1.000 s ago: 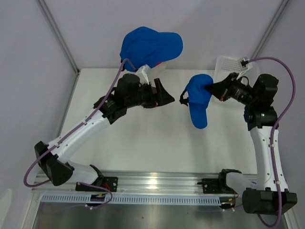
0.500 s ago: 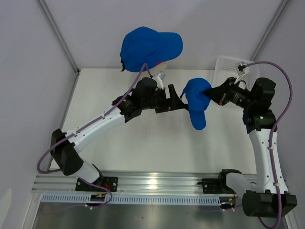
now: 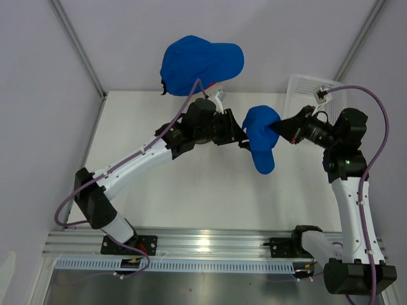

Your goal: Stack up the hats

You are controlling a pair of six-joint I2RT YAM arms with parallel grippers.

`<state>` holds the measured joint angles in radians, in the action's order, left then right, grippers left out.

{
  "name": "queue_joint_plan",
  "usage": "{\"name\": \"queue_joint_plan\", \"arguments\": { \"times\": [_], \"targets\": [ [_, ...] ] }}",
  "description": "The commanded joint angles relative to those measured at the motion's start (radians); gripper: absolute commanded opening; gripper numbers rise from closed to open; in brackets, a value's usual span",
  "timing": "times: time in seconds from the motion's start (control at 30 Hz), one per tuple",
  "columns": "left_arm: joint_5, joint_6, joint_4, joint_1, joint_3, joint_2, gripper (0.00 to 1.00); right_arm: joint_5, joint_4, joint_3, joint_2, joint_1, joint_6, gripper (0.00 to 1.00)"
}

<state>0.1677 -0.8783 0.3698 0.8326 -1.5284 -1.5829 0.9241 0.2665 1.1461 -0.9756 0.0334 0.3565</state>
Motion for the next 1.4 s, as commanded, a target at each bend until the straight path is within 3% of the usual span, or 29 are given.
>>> {"name": "queue_joint_plan", "arguments": {
  "times": [0.0, 0.07, 0.13, 0.17, 0.37, 0.5, 0.63, 0.73, 0.87, 0.93, 1.0, 1.03, 1.07, 1.37],
  "targets": [
    [-0.017, 0.030, 0.020, 0.008, -0.052, -0.018, 0.41, 0.032, -0.091, -0.020, 0.015, -0.012, 0.039, 0.00],
    [-0.022, 0.050, 0.027, 0.008, -0.062, -0.025, 0.35, 0.025, -0.107, -0.025, 0.014, -0.018, 0.052, 0.00],
    [-0.039, 0.082, 0.061, 0.008, -0.114, -0.040, 0.18, 0.016, -0.101, -0.029, 0.014, -0.023, 0.045, 0.00],
    [-0.048, 0.126, 0.081, 0.007, -0.134, -0.046, 0.01, -0.007, -0.095, -0.031, 0.012, -0.024, 0.042, 0.00],
    [-0.149, 0.391, 0.387, -0.004, -0.514, -0.120, 0.01, -0.123, -0.059, -0.072, -0.017, -0.026, 0.090, 0.00],
    [-0.197, 0.505, 0.552, -0.020, -0.807, -0.166, 0.01, -0.097, -0.252, -0.195, -0.008, -0.029, 0.241, 0.04],
    [-0.102, 0.562, 0.551, -0.053, -0.828, -0.154, 0.01, -0.140, -0.392, -0.304, 0.031, -0.039, 0.338, 0.10],
    [-0.025, 0.553, 0.540, -0.067, -0.825, -0.158, 0.01, -0.157, -0.432, -0.347, 0.051, -0.069, 0.377, 0.20],
    [0.093, 0.552, 0.495, -0.073, -0.825, -0.172, 0.01, -0.204, -0.395, -0.356, 0.072, -0.073, 0.383, 0.56],
    [0.223, 0.549, 0.457, -0.085, -0.825, -0.180, 0.01, -0.247, -0.340, -0.358, 0.098, -0.070, 0.404, 0.69],
    [0.347, 0.530, 0.436, -0.127, -0.826, -0.181, 0.01, -0.298, -0.340, -0.373, 0.132, -0.063, 0.438, 0.80],
    [0.377, 0.515, 0.420, -0.163, -0.826, -0.181, 0.01, -0.324, -0.345, -0.393, 0.173, -0.052, 0.472, 0.93],
    [0.404, 0.510, 0.416, -0.180, -0.826, -0.181, 0.01, -0.333, -0.349, -0.402, 0.193, -0.046, 0.482, 0.99],
    [0.817, 0.562, 0.388, -0.317, -0.843, -0.157, 0.01, -0.334, -0.484, -0.460, 0.218, -0.043, 0.515, 0.99]
  ]
}}
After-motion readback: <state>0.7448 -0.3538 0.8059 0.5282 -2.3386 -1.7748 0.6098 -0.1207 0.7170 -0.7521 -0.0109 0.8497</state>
